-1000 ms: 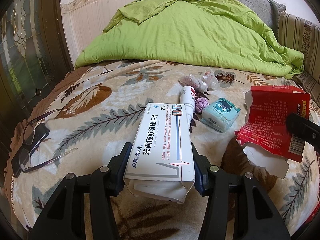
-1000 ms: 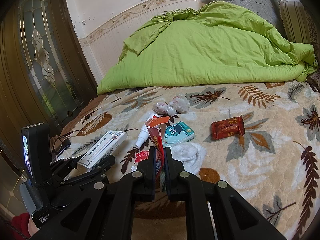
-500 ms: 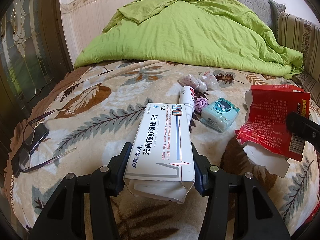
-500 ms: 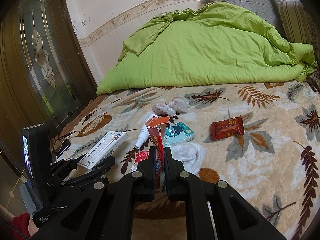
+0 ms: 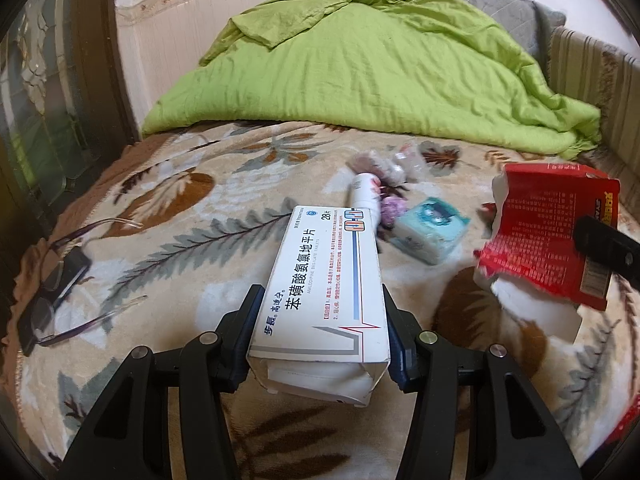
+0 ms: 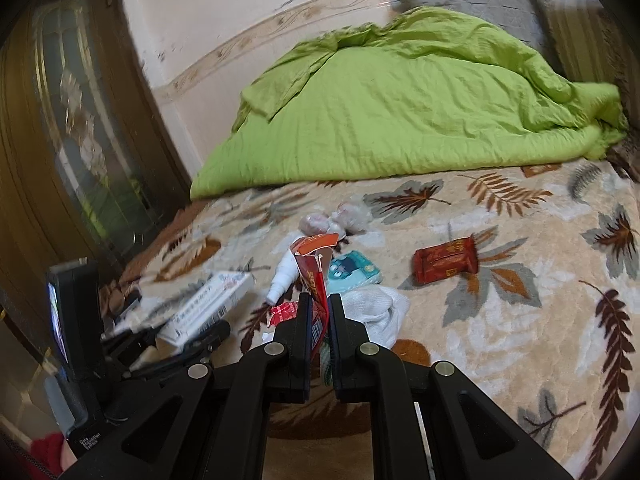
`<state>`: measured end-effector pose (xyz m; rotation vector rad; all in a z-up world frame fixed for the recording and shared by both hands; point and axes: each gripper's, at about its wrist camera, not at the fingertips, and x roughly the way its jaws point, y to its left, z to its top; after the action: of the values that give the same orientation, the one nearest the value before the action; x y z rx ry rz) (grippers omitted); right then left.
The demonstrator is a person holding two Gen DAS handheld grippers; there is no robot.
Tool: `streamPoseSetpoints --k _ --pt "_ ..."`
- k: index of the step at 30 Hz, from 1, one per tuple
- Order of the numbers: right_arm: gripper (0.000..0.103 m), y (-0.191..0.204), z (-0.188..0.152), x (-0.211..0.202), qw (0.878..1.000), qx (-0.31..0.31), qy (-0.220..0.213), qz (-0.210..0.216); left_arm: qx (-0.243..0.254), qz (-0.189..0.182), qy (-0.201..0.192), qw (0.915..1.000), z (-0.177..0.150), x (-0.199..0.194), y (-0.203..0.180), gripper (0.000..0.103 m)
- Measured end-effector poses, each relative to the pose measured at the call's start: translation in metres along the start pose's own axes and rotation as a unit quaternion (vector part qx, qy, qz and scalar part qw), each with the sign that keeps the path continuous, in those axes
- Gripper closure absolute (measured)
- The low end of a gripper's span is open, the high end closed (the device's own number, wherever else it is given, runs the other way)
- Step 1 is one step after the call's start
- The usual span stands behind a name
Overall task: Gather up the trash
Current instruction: 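Carry both held boxes over the red mesh basket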
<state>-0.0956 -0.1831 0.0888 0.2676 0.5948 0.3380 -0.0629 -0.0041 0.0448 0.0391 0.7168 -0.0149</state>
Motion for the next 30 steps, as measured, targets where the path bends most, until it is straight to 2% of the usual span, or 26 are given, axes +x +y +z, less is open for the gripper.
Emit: streamPoseSetpoints --k 3,6,10,14,17,20,25,30 --pt "0.095 -0.016 0.006 -0.024 0.999 0.039 -0.021 0.006 0.007 -0.046 0.003 0.9989 -0.003 -0.007 -0.008 0.051" --pt "0.095 -0.034 0.004 -0.06 0.997 0.064 -0.037 -0.001 0.035 -0.079 -0.009 0.9962 -0.006 -0.025 -0.026 0.051" --pt "0.095 -0.065 -0.003 -0.124 0.993 0.097 -0.057 -0.028 0.078 -0.149 -0.014 0.9857 -0.006 -0.056 -0.061 0.051" --pt "0.095 -0.098 -0.02 -0.193 0.987 0.123 -0.069 -0.082 0.116 -0.234 0.005 0.9652 -0.008 -0.088 -0.111 0.051" --pt "0.095 -0.124 -0.039 -0.248 0.978 0.138 -0.078 -0.135 0.15 -0.301 0.02 0.9414 -0.014 -0.116 -0.159 0.051" --pt "0.095 -0.15 -0.06 -0.29 0.967 0.175 -0.094 -0.161 0.177 -0.34 0.032 0.9232 -0.022 -0.134 -0.199 0.051" --pt "0.095 -0.18 -0.082 -0.327 0.951 0.224 -0.116 -0.177 0.213 -0.371 0.054 0.9023 -0.036 -0.148 -0.253 0.051" --pt "0.095 -0.195 -0.091 -0.348 0.946 0.231 -0.12 -0.191 0.233 -0.388 0.07 0.8889 -0.044 -0.154 -0.284 0.051"
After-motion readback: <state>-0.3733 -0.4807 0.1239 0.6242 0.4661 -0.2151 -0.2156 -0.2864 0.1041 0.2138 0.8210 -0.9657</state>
